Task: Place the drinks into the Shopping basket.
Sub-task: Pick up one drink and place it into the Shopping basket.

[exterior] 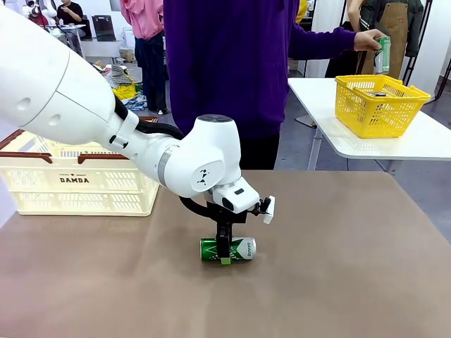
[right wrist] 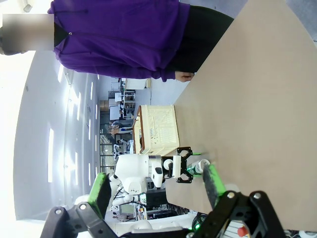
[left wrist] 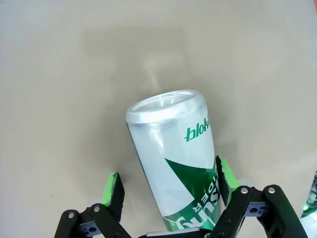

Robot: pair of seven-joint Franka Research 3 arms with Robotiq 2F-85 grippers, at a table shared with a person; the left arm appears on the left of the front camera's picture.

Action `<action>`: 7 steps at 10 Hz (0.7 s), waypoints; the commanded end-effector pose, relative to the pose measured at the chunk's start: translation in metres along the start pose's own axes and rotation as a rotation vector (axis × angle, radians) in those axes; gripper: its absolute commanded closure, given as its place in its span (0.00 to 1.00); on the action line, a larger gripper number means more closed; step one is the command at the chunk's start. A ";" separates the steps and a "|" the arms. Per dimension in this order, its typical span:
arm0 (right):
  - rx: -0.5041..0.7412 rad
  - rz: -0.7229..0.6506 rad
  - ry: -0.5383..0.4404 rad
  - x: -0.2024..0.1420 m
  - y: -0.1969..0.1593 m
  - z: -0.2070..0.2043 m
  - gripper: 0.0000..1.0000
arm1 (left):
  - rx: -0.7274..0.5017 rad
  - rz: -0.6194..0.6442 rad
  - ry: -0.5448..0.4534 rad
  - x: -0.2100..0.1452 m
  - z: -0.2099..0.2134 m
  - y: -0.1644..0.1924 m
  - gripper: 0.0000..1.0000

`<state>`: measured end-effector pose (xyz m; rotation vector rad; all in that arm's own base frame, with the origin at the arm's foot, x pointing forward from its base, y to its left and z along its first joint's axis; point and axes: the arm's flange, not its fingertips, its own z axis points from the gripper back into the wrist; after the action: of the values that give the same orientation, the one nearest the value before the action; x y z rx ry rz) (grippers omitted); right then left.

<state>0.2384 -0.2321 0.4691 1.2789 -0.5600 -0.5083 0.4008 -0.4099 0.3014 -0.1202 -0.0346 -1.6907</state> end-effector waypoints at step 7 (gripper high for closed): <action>0.023 0.011 -0.007 0.002 0.003 0.000 0.00 | -0.026 0.021 0.009 -0.006 0.005 0.000 1.00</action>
<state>0.2384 -0.2321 0.4691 1.2789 -0.5600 -0.5083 0.4026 -0.4071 0.3017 -0.1229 -0.0081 -1.6859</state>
